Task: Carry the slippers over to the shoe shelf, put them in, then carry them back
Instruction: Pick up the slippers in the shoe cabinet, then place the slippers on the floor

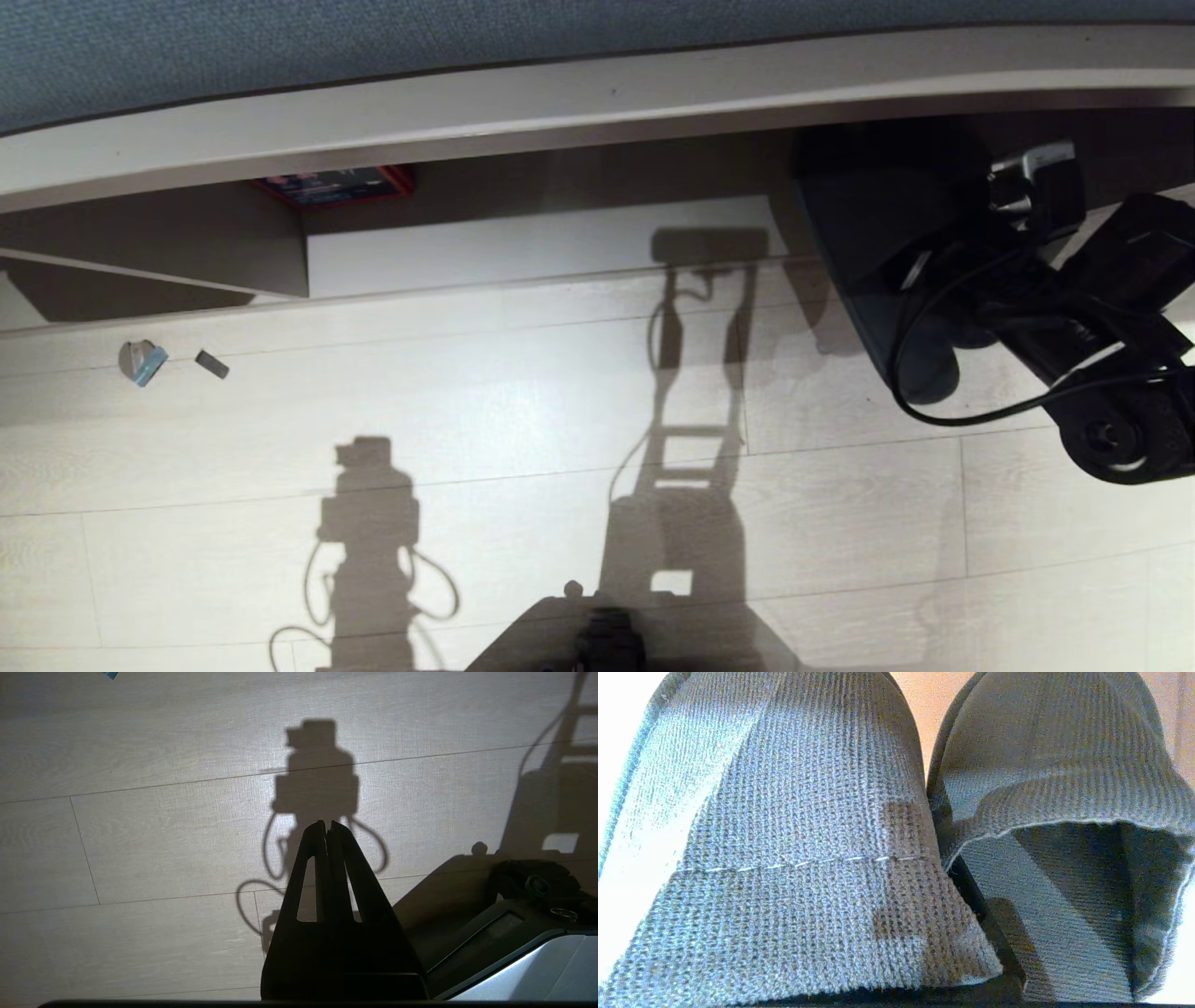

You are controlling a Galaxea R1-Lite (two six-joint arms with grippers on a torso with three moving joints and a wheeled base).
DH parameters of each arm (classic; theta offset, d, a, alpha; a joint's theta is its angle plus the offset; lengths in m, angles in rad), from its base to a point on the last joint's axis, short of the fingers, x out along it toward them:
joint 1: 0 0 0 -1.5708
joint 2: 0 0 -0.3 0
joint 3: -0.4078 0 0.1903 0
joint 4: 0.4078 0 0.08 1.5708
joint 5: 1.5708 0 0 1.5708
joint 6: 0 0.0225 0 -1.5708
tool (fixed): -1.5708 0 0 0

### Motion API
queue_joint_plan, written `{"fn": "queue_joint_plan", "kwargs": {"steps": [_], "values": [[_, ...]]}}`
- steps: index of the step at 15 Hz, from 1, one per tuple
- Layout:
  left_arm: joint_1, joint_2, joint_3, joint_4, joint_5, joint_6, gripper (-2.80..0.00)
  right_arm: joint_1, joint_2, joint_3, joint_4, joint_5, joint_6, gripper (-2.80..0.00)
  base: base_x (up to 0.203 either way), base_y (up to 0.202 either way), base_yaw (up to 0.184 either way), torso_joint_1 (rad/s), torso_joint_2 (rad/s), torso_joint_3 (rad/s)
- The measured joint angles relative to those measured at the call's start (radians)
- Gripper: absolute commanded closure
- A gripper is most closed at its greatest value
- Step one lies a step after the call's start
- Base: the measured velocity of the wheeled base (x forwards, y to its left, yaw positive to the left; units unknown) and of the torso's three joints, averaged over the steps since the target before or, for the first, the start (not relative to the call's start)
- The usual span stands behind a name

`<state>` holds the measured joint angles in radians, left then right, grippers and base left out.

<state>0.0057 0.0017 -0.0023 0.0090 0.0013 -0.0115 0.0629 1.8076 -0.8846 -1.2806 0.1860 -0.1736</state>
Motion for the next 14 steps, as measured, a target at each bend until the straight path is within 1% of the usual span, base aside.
{"fn": "queue_joint_plan", "kwargs": {"steps": [4, 7, 9, 11, 14], "values": [[0.000, 0.000, 0.000, 0.000, 0.000, 0.000, 0.00, 0.049, -0.140, 0.247, -0.017, 0.000, 0.002, 0.00, 0.000, 0.000, 0.000, 0.000, 0.00, 0.000], [0.000, 0.000, 0.000, 0.000, 0.000, 0.000, 0.00, 0.072, -0.256, 0.395, 0.012, -0.003, 0.002, 0.00, 0.000, 0.000, 0.000, 0.000, 0.00, 0.000], [0.000, 0.000, 0.000, 0.000, 0.000, 0.000, 0.00, 0.076, -0.340, 0.483, 0.074, -0.006, 0.018, 0.00, 0.000, 0.000, 0.000, 0.000, 0.00, 0.000], [0.000, 0.000, 0.000, 0.000, 0.000, 0.000, 0.00, 0.078, -0.447, 0.546, 0.151, -0.008, 0.057, 0.00, 0.000, 0.000, 0.000, 0.000, 0.00, 0.000], [0.000, 0.000, 0.000, 0.000, 0.000, 0.000, 0.00, 0.078, -0.666, 0.581, 0.336, -0.007, 0.078, 0.00, 0.000, 0.000, 0.000, 0.000, 0.00, 0.000]]}}
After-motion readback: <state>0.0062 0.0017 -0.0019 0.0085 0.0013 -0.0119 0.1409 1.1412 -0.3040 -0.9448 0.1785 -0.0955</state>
